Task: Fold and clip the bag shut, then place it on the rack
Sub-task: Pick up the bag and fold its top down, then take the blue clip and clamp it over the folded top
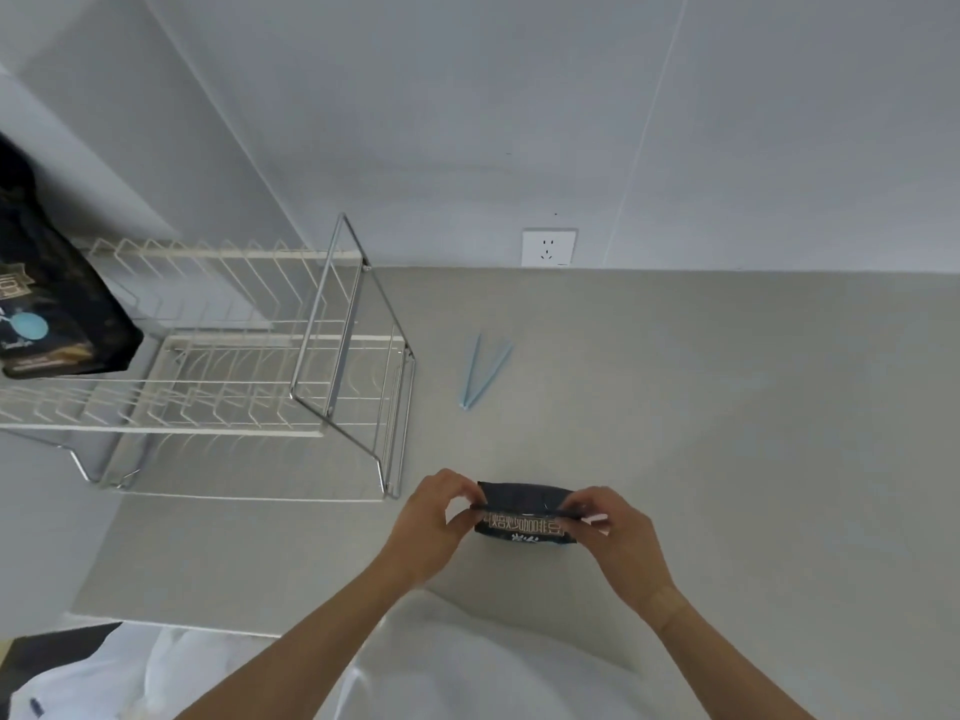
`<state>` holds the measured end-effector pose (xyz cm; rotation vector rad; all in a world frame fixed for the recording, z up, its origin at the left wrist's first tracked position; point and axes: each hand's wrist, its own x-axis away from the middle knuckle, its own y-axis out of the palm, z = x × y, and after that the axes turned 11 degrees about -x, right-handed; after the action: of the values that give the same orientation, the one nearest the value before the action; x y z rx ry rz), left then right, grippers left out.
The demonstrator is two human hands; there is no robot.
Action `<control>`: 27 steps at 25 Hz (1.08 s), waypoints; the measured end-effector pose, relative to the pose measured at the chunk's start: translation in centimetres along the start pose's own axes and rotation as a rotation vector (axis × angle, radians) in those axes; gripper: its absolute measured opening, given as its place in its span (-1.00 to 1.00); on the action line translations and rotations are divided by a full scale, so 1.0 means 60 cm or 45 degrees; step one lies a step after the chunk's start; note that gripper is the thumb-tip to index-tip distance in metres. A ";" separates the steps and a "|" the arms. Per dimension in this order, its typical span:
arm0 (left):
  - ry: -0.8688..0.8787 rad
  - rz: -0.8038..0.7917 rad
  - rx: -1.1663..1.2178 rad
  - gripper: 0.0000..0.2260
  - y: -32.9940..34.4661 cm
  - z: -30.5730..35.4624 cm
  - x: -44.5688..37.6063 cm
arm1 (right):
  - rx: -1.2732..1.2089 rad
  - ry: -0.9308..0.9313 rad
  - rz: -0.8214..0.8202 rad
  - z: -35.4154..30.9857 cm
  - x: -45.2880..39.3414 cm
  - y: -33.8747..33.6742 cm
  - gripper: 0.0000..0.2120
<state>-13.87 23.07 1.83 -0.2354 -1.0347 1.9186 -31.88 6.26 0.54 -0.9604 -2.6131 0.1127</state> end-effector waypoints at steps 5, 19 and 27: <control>-0.136 -0.101 0.118 -0.66 -0.030 0.001 -0.071 | 0.045 0.025 -0.047 -0.003 -0.011 -0.009 -0.75; -0.284 -0.075 -0.901 -0.80 -0.003 -0.040 -0.268 | 0.131 0.093 -0.114 -0.018 -0.032 -0.010 -0.69; -0.163 0.308 0.022 -0.94 -0.030 -0.008 -0.175 | -0.001 0.110 -0.024 -0.017 -0.039 -0.013 -0.84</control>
<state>-6.55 15.44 0.40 -0.2391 -1.1146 2.1834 -30.32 4.10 0.94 -0.9194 -2.5429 0.0642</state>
